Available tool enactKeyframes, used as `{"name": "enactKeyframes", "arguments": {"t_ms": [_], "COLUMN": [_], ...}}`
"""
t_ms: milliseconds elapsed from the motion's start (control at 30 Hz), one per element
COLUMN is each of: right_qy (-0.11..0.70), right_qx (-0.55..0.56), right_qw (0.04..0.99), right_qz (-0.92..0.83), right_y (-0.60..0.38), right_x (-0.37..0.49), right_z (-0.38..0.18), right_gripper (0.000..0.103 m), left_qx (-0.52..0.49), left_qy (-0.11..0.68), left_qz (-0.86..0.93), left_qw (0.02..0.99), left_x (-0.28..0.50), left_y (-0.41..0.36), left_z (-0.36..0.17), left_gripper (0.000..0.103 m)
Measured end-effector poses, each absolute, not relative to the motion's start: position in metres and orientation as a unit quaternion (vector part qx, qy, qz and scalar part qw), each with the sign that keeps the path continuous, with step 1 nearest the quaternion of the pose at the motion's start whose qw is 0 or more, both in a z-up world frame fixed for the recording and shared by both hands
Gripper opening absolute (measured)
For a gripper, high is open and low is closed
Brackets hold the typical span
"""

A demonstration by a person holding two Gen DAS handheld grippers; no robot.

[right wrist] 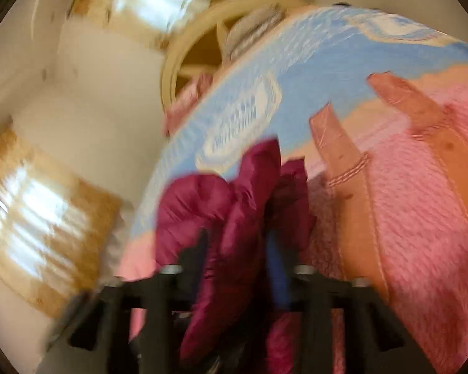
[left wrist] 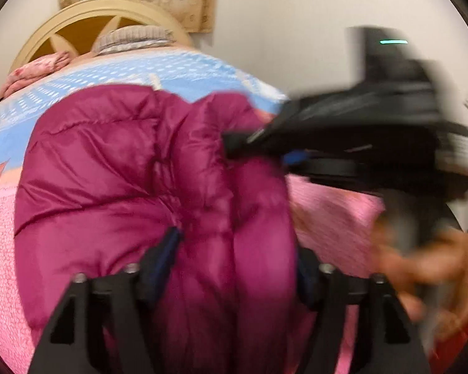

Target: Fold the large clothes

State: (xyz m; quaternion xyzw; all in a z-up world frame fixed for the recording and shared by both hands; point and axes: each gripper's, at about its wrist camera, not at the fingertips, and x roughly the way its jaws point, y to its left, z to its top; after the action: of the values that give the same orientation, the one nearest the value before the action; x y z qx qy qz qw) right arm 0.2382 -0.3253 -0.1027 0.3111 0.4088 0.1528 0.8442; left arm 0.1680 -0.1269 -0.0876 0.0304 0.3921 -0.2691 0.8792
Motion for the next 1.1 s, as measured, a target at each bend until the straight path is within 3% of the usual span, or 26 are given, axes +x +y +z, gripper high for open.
{"name": "enactKeyframes", "arguments": {"t_ms": [133,267,367,533,667,767,933,1033,1100], "right_qy": [0.433,0.424,0.413,0.397,0.393,0.403,0.423,0.416,0.423], "right_qx": [0.278,0.261,0.211,0.219,0.264,0.326,0.38,0.455,0.444], "right_qw": [0.847,0.857,0.876,0.873,0.853,0.813,0.769,0.723,0.729], "right_qz": [0.131,0.133,0.13,0.178,0.218,0.265,0.292,0.312,0.305], "right_y": [-0.32,-0.319,-0.303,-0.291,-0.293,-0.295,-0.295,-0.312,-0.312], "right_x": [0.243,0.238,0.244,0.249,0.255,0.263,0.272,0.271,0.268], "right_z": [-0.122,-0.128,-0.121,-0.122,-0.129,-0.143,-0.176,-0.203,-0.2], "right_gripper": [0.011,0.01,0.01,0.01,0.01,0.01,0.009,0.006,0.006], "left_qx": [0.048,-0.008,-0.071,-0.057,-0.128,-0.16,-0.058,-0.004,0.019], "left_qy": [0.374,0.346,0.3,0.288,0.337,0.32,0.293,0.306,0.311], "left_qz": [-0.308,-0.333,-0.267,-0.088,-0.122,-0.159,-0.224,-0.245,-0.242], "left_qw": [0.873,0.877,0.913,0.952,0.925,0.92,0.928,0.92,0.919], "left_x": [0.136,0.123,0.139,0.199,0.232,0.237,0.237,0.238,0.238], "left_y": [-0.096,-0.031,0.022,0.064,0.055,0.04,-0.026,-0.058,-0.072], "left_z": [-0.068,-0.043,-0.027,-0.074,-0.117,-0.111,-0.078,-0.082,-0.091], "left_gripper": [0.072,0.073,0.094,0.094,0.087,0.087,0.087,0.087,0.089]}}
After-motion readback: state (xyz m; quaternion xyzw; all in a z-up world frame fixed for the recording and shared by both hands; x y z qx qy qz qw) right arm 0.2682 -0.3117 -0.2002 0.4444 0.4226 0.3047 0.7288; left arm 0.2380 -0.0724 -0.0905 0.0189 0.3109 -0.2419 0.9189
